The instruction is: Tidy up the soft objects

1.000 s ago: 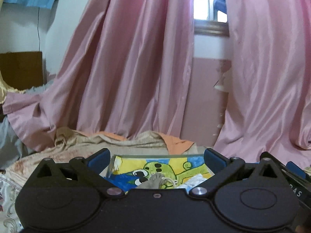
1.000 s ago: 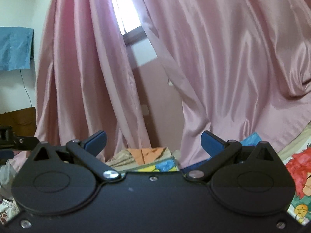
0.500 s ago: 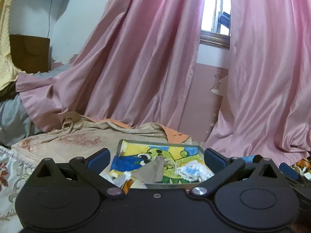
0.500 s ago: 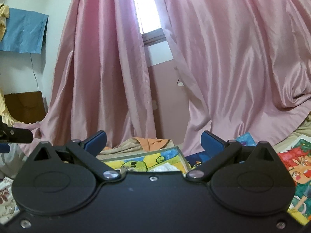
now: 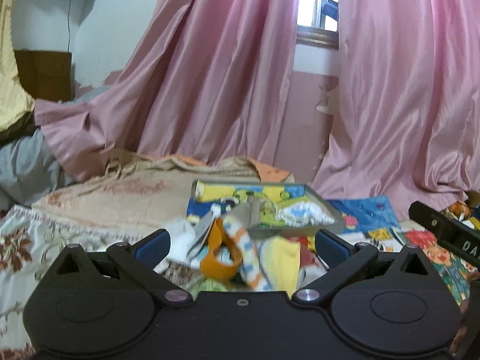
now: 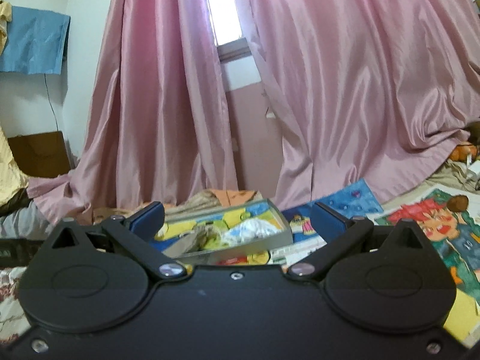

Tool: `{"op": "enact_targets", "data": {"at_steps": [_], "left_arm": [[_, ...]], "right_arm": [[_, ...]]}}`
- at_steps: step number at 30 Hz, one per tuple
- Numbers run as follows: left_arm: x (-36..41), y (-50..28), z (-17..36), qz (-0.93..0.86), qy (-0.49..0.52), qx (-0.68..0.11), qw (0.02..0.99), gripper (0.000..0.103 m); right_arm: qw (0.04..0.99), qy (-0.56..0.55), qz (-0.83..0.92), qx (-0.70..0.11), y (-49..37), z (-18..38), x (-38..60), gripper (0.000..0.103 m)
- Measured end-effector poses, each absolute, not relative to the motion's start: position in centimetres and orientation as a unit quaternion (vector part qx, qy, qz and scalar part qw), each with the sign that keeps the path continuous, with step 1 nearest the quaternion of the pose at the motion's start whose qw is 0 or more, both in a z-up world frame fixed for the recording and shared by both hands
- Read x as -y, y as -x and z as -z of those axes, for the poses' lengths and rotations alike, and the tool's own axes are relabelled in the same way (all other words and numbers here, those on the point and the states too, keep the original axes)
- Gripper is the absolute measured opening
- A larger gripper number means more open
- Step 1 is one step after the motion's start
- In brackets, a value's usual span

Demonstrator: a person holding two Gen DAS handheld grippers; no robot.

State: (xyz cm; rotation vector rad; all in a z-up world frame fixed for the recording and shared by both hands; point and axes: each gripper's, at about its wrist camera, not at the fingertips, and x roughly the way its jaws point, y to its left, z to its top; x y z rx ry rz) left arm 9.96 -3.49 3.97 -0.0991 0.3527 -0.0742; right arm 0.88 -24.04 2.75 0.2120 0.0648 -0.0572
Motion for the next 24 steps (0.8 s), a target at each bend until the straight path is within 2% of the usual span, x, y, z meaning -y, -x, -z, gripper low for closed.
{"op": "enact_targets", "data": {"at_steps": [7,16,24], "left_arm": [[2.4,-8.4,-1.9,0.037,0.042,-0.207,0.977,0.102],[1.3,-7.4,0.6,0.035,0.038,-0.283,0.958,0.102],[0.8,-6.7,1.7,0.023,0.043,-0.333,0.942,0.102]], "right_arm": [[0.993,-0.072,0.032,-0.087,0.7,-1.8,21.9,0.103],[0.977,-0.047,0.037,-0.205,0.8,0.7,19.6,0.103],[0.966,-0.044,0.028,-0.254,0.5,1.3,18.1,0.103]]}}
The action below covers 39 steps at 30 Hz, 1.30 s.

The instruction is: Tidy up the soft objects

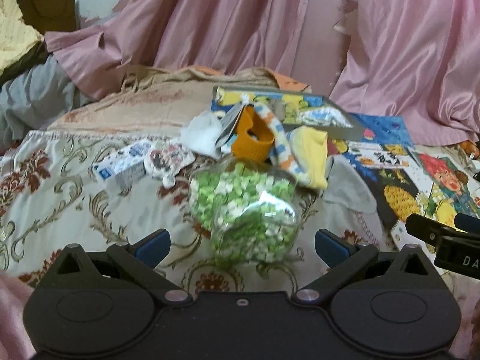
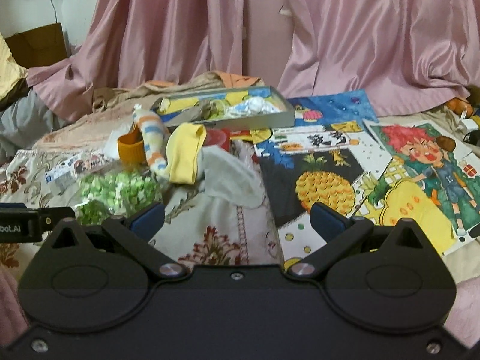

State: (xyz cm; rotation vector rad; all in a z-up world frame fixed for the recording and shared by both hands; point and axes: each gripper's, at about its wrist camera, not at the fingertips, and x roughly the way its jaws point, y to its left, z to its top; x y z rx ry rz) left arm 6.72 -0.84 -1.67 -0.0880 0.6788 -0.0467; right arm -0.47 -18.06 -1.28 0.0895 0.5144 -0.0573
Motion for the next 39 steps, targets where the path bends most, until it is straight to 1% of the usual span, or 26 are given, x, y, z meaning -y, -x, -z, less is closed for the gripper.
{"op": "enact_targets", "data": {"at_steps": [7,12,22,31,39], "left_arm": [[0.7,-7.2,2.8,0.014,0.048,-0.381,0.923,0.102],[0.7,-7.5,3.3,0.005,0.048,-0.398,0.916,0.102],[0.5,-8.1,4.2,-0.028,0.039,-0.430,0.901,0.102],[0.3,-8.3,4.4,-0.036,0.041,-0.436,0.898,0.102],[0.1,-8.3,3.9,-0.047,0.043,-0.414,0.908,0.102]], "right_arm": [[0.956,-0.045,0.017,-0.291,-0.5,1.7,17.8,0.103],[0.949,-0.034,0.005,-0.314,-1.4,2.5,17.1,0.103],[0.943,-0.024,-0.013,-0.331,-2.4,3.2,16.3,0.103],[0.940,-0.027,-0.031,-0.338,-3.4,3.5,16.3,0.103],[0.944,-0.036,-0.039,-0.325,-4.0,3.3,16.5,0.103]]}}
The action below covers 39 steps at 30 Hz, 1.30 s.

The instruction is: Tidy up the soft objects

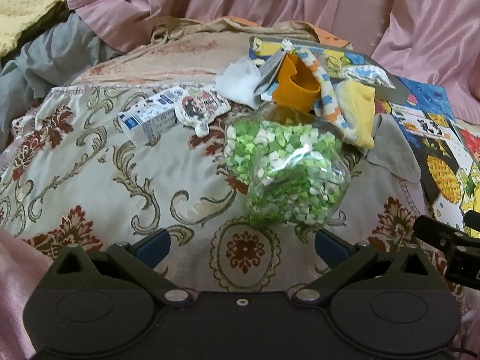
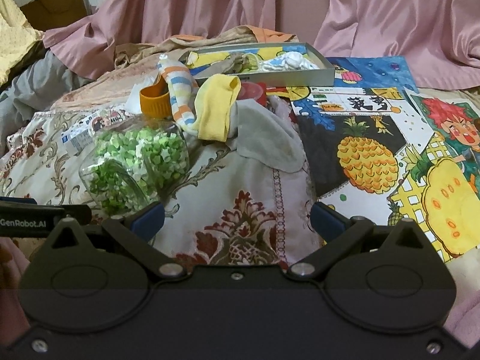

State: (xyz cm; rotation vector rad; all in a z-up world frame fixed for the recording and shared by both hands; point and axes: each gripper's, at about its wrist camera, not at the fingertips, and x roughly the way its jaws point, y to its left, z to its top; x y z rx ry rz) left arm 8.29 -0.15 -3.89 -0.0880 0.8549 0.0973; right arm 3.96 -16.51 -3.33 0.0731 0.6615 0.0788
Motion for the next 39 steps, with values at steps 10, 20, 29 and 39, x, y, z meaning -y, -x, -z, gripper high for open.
{"op": "enact_targets", "data": {"at_steps": [10,20,29,39], "left_arm": [[0.5,-8.3,2.9,-0.040,0.030,-0.366,0.929,0.102],[1.1,-10.0,2.0,-0.029,0.016,-0.319,0.947,0.102],[2.0,-11.7,1.8,-0.023,0.002,-0.292,0.956,0.102],[2.3,-12.9,1.9,-0.015,0.003,-0.278,0.960,0.102]], "right_arm": [[0.942,-0.058,-0.044,-0.328,-5.9,3.2,16.7,0.103],[0.940,-0.094,-0.041,-0.326,-9.0,2.7,18.6,0.103],[0.942,-0.114,-0.026,-0.314,-11.1,1.6,20.7,0.103],[0.947,-0.106,-0.017,-0.303,-12.9,1.3,21.1,0.103]]}}
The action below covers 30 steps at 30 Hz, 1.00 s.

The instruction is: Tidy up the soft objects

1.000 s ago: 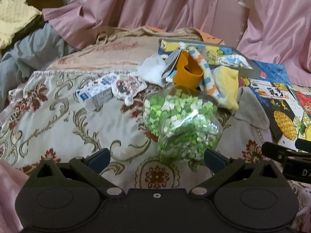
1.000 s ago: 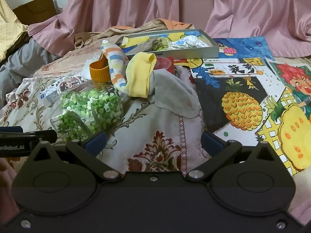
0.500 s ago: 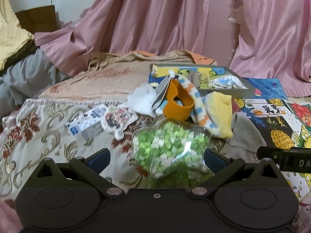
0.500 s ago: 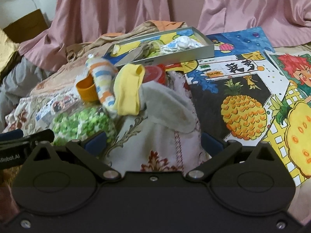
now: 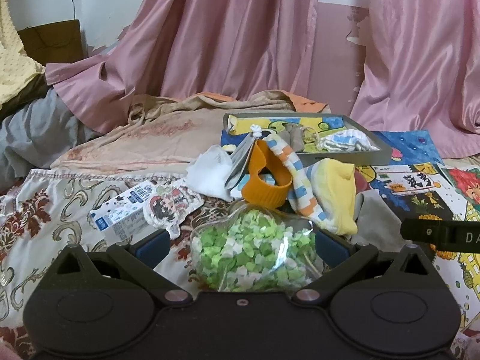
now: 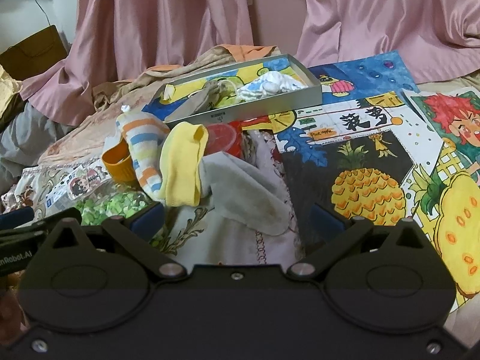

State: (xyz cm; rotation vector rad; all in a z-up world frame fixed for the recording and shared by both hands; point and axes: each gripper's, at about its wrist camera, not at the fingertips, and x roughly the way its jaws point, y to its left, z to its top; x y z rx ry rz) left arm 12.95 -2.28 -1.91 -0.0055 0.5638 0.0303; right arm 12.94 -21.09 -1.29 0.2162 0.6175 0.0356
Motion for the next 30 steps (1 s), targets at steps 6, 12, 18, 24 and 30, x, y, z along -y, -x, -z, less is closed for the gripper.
{"op": "enact_targets", "data": {"at_steps": [6,12,18,24,30], "left_arm": [[2.9,-14.1,1.7,0.009,-0.010,-0.256,0.967,0.102],[3.9,-15.8,1.4,0.044,-0.032,-0.222,0.974,0.102],[5.0,-17.6,1.6,0.091,-0.042,-0.216,0.971,0.102],[5.1,-19.2,2.4,0.136,-0.021,-0.247,0.959,0.099],[5.2,-20.5,2.9,0.172,0.011,-0.277,0.945,0.093]], "right_arm": [[0.958,-0.075,0.017,-0.276,-14.0,1.4,21.5,0.103],[0.965,-0.035,0.026,-0.257,-15.0,1.8,21.9,0.103],[0.969,0.028,0.012,-0.247,-15.8,2.5,21.0,0.103],[0.964,0.085,-0.006,-0.252,-16.5,3.4,19.7,0.103],[0.957,0.117,-0.025,-0.265,-16.7,4.0,18.5,0.102]]}}
